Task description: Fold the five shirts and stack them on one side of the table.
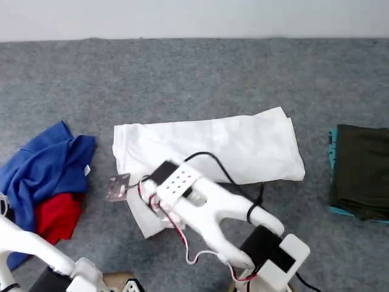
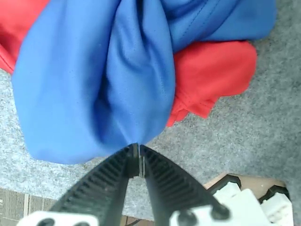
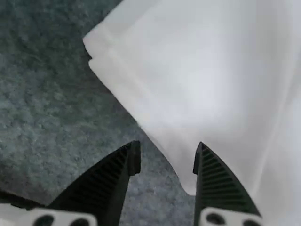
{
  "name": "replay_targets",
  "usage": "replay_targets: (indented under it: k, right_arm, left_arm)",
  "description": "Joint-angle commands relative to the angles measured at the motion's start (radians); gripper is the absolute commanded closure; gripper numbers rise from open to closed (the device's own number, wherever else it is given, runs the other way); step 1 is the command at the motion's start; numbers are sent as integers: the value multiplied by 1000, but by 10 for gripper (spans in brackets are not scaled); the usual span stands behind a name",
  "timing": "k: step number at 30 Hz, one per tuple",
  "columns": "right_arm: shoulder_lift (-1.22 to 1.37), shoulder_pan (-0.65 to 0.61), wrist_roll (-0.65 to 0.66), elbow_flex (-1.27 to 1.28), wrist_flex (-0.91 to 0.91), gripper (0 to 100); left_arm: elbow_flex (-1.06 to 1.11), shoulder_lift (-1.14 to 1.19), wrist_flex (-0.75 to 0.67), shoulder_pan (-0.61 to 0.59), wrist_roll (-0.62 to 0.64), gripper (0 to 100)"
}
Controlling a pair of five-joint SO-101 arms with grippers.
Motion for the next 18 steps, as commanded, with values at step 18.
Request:
replay_targets:
  k: [18]
  right_arm:
    - [119, -122, 61, 0, -147, 805]
  left_arm:
    - [-36, -28, 0, 3, -2, 983]
